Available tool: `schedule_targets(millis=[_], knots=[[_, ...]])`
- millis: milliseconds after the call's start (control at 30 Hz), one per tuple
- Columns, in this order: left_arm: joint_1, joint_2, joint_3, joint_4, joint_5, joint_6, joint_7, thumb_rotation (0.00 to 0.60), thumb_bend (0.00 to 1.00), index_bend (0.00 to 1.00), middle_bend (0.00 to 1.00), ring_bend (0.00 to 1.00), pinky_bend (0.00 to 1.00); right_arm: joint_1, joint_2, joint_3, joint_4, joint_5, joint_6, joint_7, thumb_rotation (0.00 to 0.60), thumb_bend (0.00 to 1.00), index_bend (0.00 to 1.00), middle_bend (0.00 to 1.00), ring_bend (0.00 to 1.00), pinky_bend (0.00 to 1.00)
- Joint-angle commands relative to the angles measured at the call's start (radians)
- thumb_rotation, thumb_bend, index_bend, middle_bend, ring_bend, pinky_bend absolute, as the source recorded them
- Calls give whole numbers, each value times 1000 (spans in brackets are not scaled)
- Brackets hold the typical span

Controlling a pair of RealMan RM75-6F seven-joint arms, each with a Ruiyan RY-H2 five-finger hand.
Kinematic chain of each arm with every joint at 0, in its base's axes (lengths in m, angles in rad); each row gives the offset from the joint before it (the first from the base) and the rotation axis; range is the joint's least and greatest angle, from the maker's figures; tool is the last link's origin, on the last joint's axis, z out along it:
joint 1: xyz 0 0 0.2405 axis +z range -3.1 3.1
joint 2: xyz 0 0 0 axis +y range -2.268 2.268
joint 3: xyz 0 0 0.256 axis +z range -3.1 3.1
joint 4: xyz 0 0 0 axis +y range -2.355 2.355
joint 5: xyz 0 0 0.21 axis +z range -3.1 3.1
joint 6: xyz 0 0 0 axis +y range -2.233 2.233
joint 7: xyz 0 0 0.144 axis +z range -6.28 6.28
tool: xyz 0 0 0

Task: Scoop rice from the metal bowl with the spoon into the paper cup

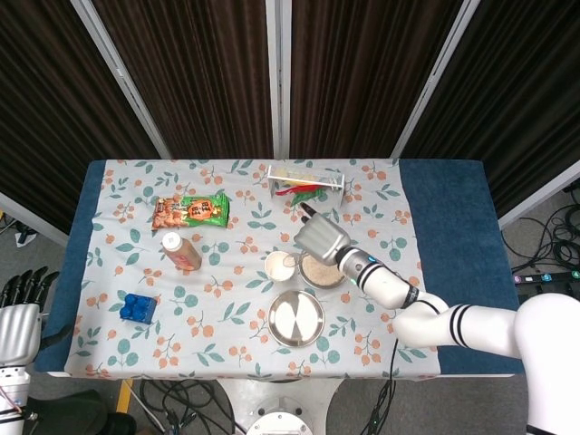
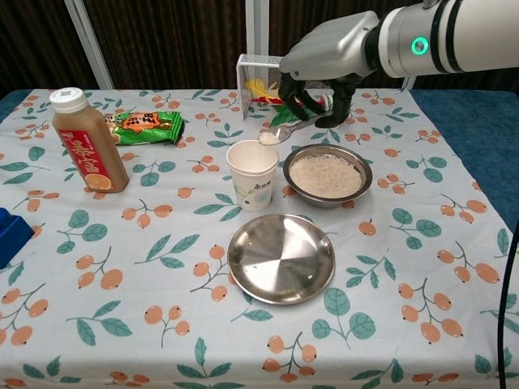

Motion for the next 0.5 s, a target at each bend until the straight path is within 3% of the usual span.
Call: schedule_targets(millis=[33,233,500], knots=[[2,-2,1,4,-2,0,-7,600,51,221,207,107,117,50,-48,-7,20,52,-3,-87,600,365,631,612,250,0],[10,-6,2,13,-5,6,-17,600,51,221,207,107,117,113,-71,-66,6,87,61,-295,600,364,636,614,250,0],[9,-12,1,24,-2,6,-28,600,52,221,207,107,117,135,-115,-125,-3,26,205,-545,600,364,639,613,238,0]])
